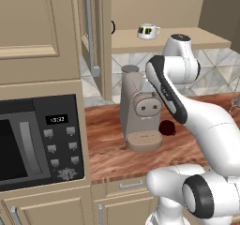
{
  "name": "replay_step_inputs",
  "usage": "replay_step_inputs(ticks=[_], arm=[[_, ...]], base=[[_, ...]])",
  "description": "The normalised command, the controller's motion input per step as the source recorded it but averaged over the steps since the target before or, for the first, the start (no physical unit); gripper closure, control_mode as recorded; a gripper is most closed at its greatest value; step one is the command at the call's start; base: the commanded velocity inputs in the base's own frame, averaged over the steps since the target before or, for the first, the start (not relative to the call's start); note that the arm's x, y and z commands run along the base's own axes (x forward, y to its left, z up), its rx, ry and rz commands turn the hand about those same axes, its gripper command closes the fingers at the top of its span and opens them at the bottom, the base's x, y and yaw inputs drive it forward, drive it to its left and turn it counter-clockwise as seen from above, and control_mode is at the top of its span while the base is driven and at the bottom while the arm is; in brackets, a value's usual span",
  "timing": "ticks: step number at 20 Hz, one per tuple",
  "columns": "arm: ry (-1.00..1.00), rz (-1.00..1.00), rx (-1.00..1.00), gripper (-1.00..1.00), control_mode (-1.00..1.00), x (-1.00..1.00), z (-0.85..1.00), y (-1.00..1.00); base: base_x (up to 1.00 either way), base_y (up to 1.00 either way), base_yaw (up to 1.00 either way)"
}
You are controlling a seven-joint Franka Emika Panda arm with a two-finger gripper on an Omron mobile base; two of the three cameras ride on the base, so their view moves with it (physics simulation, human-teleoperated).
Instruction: Pick the mug on the counter and place it in the cabinet with the handle facing the right, like the mugs already inside.
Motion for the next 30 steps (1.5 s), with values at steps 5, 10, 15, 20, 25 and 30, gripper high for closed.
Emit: replay_step_inputs(ticks=[5, 10, 15, 20, 25, 30], arm=[[0.00, 0.00, 0.00, -1.00, -1.00, -0.09, 0.00, 0.00], [-0.07, 0.00, 0.00, -1.00, -1.00, -0.29, 0.00, -0.02], [-0.12, 0.00, 0.00, -1.00, -1.00, -0.32, -0.10, -0.06], [-0.14, 0.00, -0.01, -1.00, -1.00, -0.27, -0.21, -0.11], [-0.12, 0.00, -0.03, -1.00, -1.00, -0.23, -0.27, -0.16], [-0.08, 0.00, 0.00, -1.00, -1.00, -0.06, -0.21, -0.25]], base=[[0.00, 0.00, 0.00], [0.00, 0.00, 0.00], [0.00, 0.00, 0.00], [0.00, 0.00, 0.00], [0.00, 0.00, 0.00], [0.00, 0.00, 0.00]])
